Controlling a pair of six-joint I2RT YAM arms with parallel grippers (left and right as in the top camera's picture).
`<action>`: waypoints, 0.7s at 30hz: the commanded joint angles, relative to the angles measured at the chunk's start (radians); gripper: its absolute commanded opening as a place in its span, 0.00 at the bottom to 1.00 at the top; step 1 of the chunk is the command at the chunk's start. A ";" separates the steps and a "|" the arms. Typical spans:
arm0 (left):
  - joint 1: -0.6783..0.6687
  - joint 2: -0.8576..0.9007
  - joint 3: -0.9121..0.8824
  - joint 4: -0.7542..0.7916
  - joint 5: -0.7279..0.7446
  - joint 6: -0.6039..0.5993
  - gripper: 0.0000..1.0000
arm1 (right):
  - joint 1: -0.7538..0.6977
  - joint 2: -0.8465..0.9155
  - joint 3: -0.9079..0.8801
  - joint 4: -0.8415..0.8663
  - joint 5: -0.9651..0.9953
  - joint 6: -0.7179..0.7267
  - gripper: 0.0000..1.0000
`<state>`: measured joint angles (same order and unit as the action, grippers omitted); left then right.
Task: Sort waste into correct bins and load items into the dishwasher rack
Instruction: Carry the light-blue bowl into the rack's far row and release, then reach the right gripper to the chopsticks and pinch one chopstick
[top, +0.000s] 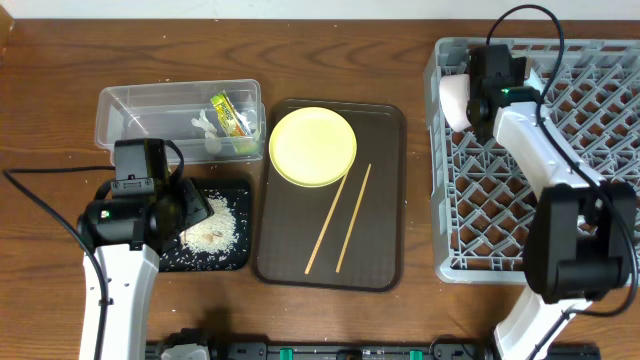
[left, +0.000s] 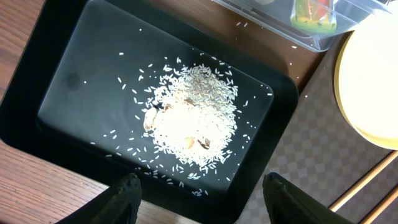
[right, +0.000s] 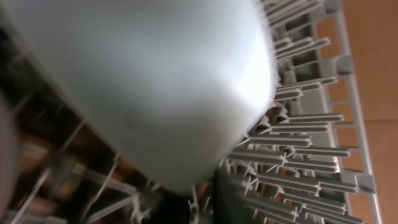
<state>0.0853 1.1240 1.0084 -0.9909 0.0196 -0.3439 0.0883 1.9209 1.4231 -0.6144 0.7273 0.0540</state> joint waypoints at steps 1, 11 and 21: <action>0.006 0.001 0.008 -0.003 -0.005 -0.013 0.66 | 0.006 -0.131 0.002 -0.037 -0.127 0.054 0.25; 0.006 0.001 0.008 -0.003 -0.005 -0.013 0.67 | 0.017 -0.378 0.002 -0.155 -0.780 0.054 0.47; 0.006 0.001 0.008 -0.003 -0.005 -0.013 0.67 | 0.257 -0.347 -0.027 -0.236 -1.012 0.175 0.49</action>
<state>0.0853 1.1240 1.0084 -0.9909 0.0193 -0.3439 0.2707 1.5455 1.4158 -0.8368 -0.2058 0.1524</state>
